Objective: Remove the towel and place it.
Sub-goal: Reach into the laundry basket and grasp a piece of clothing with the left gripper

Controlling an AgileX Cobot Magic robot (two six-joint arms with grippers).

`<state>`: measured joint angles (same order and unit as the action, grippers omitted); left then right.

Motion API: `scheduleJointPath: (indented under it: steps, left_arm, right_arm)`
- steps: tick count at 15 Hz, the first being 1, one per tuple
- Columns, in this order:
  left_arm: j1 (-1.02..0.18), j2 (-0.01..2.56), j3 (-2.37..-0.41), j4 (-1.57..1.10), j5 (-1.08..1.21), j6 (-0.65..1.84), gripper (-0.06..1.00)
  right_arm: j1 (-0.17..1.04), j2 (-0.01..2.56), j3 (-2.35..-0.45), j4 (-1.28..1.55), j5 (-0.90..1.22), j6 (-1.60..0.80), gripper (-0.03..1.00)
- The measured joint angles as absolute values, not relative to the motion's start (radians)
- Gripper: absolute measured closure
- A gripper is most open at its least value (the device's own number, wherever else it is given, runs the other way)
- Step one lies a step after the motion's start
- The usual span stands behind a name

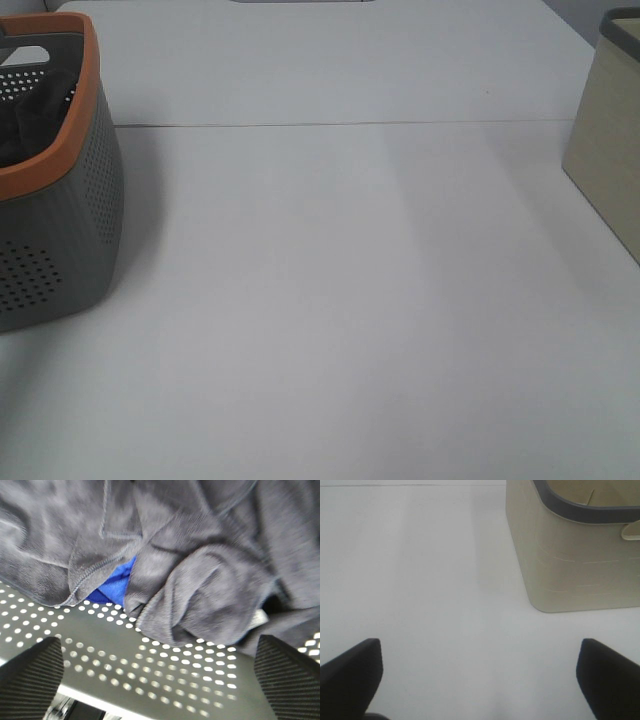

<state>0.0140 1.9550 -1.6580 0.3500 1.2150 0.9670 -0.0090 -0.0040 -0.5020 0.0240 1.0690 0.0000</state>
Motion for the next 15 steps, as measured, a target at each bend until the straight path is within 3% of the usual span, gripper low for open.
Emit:
scheduleJointPath:
  steps: [10,13,15]
  left_arm:
    - [-0.07,2.283,-1.871,0.429,1.204,0.969,-0.02]
    - [-0.069,2.283,-1.871,0.43,1.193,0.969,0.12]
    - [-0.069,2.29,-1.873,0.43,1.157,0.969,0.32]
  right_arm:
    - [-0.009,-0.004,-0.502,0.024,1.069,0.01,0.01]
    - [-0.009,-0.004,-0.502,0.024,1.069,0.01,0.01]
    - [-0.009,-0.004,-0.502,0.024,1.069,0.01,0.01]
